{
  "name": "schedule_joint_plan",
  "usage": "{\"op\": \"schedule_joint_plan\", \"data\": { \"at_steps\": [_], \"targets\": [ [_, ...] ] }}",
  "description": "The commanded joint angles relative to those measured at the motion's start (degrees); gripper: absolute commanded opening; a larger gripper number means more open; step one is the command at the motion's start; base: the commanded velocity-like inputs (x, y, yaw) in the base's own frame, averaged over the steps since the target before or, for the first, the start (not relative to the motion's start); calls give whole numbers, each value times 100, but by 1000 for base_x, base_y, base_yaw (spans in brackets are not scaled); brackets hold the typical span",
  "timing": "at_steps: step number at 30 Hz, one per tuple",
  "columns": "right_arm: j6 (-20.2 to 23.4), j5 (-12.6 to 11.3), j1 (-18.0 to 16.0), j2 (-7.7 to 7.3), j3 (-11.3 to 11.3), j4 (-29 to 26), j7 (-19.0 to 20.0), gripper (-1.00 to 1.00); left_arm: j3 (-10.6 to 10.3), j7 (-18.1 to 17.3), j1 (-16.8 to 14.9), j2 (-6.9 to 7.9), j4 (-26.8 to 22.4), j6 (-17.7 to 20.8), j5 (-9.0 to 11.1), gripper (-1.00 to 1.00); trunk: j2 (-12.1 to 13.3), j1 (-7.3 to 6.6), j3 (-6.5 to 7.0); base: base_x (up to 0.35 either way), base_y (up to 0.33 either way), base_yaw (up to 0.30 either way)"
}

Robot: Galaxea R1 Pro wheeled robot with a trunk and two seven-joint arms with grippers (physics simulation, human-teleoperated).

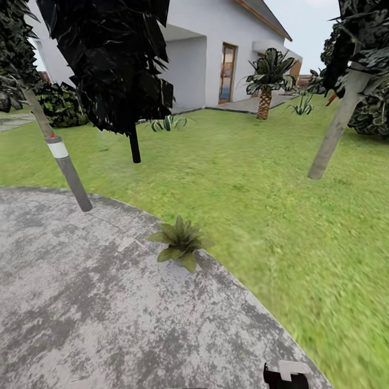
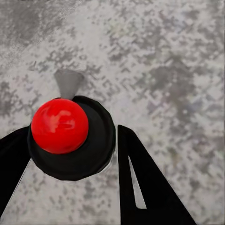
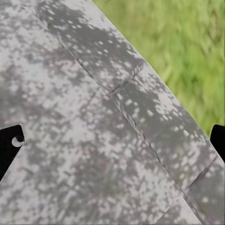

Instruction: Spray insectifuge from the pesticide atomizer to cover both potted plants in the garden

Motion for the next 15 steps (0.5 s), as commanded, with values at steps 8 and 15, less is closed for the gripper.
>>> {"op": "schedule_joint_plan", "data": {
  "at_steps": [8, 15],
  "targets": [
    [-10, 56, -2, 0, -37, -4, -15, 100, 11, -13, -4, -1, 6, -21, 30, -100, -2, 2, -10, 321, 0, 40],
    [-10, 62, -2, -8, -30, 6, -22, 100, 10, -13, -4, -1, 9, -21, 30, -100, -2, 2, 5, 134, 0, 0]
  ]
}}
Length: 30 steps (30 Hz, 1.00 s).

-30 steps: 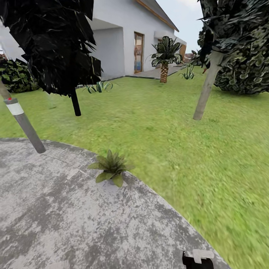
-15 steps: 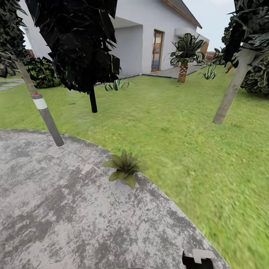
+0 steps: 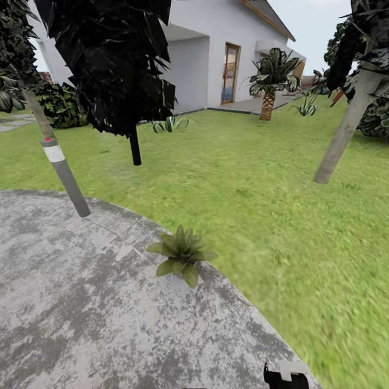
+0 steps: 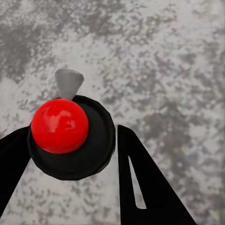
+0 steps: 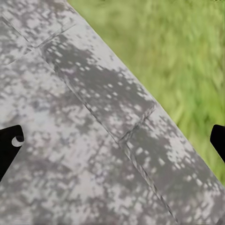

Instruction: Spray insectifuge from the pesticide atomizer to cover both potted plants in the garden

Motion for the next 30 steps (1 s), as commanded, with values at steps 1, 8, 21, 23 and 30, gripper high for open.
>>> {"op": "schedule_joint_plan", "data": {
  "at_steps": [1, 8, 21, 23, 30],
  "targets": [
    [-13, 61, -4, -10, -38, 5, -22, 100, 13, -15, -3, -2, 5, -21, 31, -100, -2, -1, -2, 0, 0, 0],
    [-39, 103, 7, -33, 36, 4, 28, 100, -111, -165, -49, 8, -34, -32, -140, -100, -2, -1, 1, 0, 0, 0],
    [-13, 26, -4, 130, -3, 4, -63, 100, -53, -58, 49, -105, -93, -102, -40, -100, -2, -1, 1, 170, -33, 0],
    [-13, 26, -4, 131, -3, 4, -64, 100, -56, -57, 50, -106, -92, -104, -40, -100, -2, -1, 1, 285, -155, 0],
    [-13, 25, -4, 131, -3, 4, -64, 100, -54, -57, 50, -106, -93, -108, -40, -100, -2, -1, 1, 282, -157, 0]
  ]
}}
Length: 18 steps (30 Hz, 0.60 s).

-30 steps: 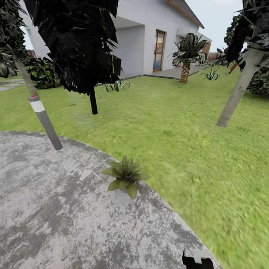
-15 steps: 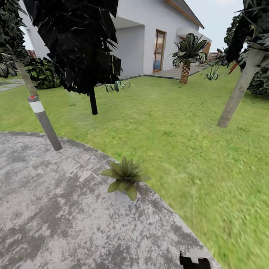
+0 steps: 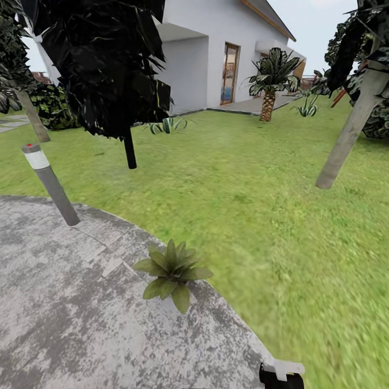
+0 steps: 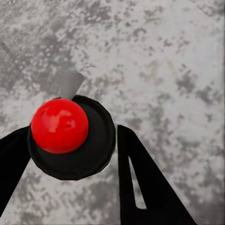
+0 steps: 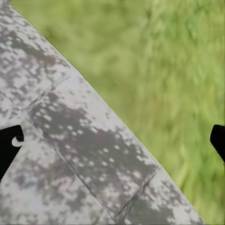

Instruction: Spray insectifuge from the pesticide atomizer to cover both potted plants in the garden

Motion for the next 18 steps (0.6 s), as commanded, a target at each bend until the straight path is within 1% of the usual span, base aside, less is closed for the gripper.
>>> {"op": "schedule_joint_plan", "data": {
  "at_steps": [1, 5, 10, 12, 14, 18],
  "targets": [
    [-8, 61, -3, 2, -39, 4, -29, 100, 20, -15, -3, -1, 3, -22, 23, -100, -1, 2, -5, 281, -74, 0],
    [-8, 48, -3, -5, -47, -2, -34, 100, 24, -15, -3, 0, 4, -22, 29, -100, -1, 2, -5, 210, -24, 0],
    [-8, 38, -3, -20, -57, -13, -55, 100, 24, -6, -3, 1, 6, -16, 32, -100, -1, 2, -5, 25, -2, 0],
    [-8, 30, -3, -63, -68, -25, -67, 100, 19, 12, -3, 4, 1, -14, 23, -100, -1, 2, -5, 2, 0, 0],
    [-10, 27, -3, -155, -72, -39, -72, 100, -10, 44, -3, 7, -53, -14, -2, -100, -1, 2, -5, 0, 0, 0],
    [-12, 56, -3, -217, -64, -124, -42, 100, -69, 0, -37, 25, -179, 4, -69, -100, -1, 2, -5, 0, 0, 0]
  ]
}}
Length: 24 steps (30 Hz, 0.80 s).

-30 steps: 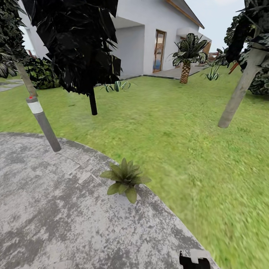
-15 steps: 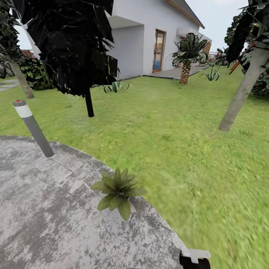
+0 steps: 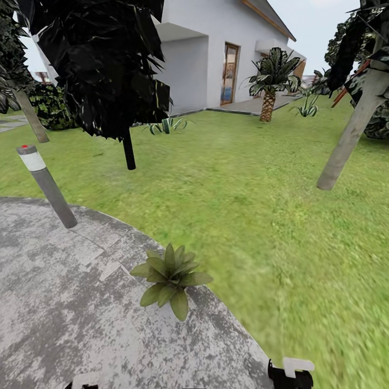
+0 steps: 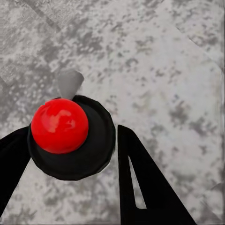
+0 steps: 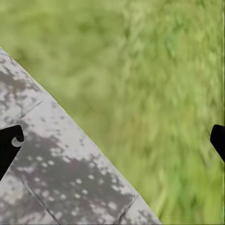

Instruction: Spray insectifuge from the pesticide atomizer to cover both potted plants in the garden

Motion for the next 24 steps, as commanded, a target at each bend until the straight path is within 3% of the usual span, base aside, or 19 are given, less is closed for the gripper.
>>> {"op": "schedule_joint_plan", "data": {
  "at_steps": [1, 3, 4, 7, 9, 12, 14, 15, 16, 19, 21, 24],
  "targets": [
    [-14, 86, -4, -32, -31, -84, -15, 100, -18, -27, -7, 11, -50, -14, -26, -100, -2, -1, -5, 0, 0, 0],
    [-6, 222, -4, -143, -3, -398, 54, 100, -274, -81, -39, 52, -158, 20, -336, -100, -2, -1, -5, 0, 0, 0],
    [0, 343, -4, -220, 10, -612, 181, 100, -431, -125, -74, 75, -201, 35, -583, -100, -2, -1, -5, 0, 0, 0],
    [5, 626, -4, -384, 21, -1203, 957, 100, -594, -424, -288, 108, -280, 50, -1219, -100, -2, -1, -5, 0, 0, 0],
    [6, 873, -4, -510, 23, -1761, 2129, 100, -636, -1233, -543, 128, -304, 79, -1912, -100, -2, -1, -5, 0, 0, 0],
    [11, 1365, -4, -560, 27, -2273, 3418, 100, -648, -2414, -972, 131, -310, 192, -2568, -100, -2, -1, -5, 0, 0, 0],
    [14, 1994, -6, -567, 32, -2492, 4090, 100, -656, -3474, -1319, 135, -315, 463, -3047, -100, -2, -1, -5, 0, 0, 0],
    [14, 2438, -12, -566, 37, -2561, 4468, 100, -653, -4144, -1535, 133, -323, 677, -3381, -100, -2, -1, -5, 0, 0, 0],
    [15, 2722, -24, -557, 38, -2589, 4729, 100, -652, -4564, -1678, 128, -328, 782, -3601, -100, -2, -1, -5, 0, 0, 0],
    [15, 3307, -93, -503, 42, -2649, 5634, 100, -651, -5681, -2073, 50, -338, 956, -4224, -100, -2, -1, -5, 0, 0, 0],
    [15, 3426, -203, -433, 45, -2738, 6127, 100, -651, -6031, -2236, 17, -344, 995, -4508, -100, -2, -1, -5, 0, 0, 0],
    [30, 3473, -461, -239, 49, -2834, 6614, 100, -651, -6222, -2387, -5, -384, 1030, -4710, -100, -2, -1, -5, 0, 0, 0]
  ]
}}
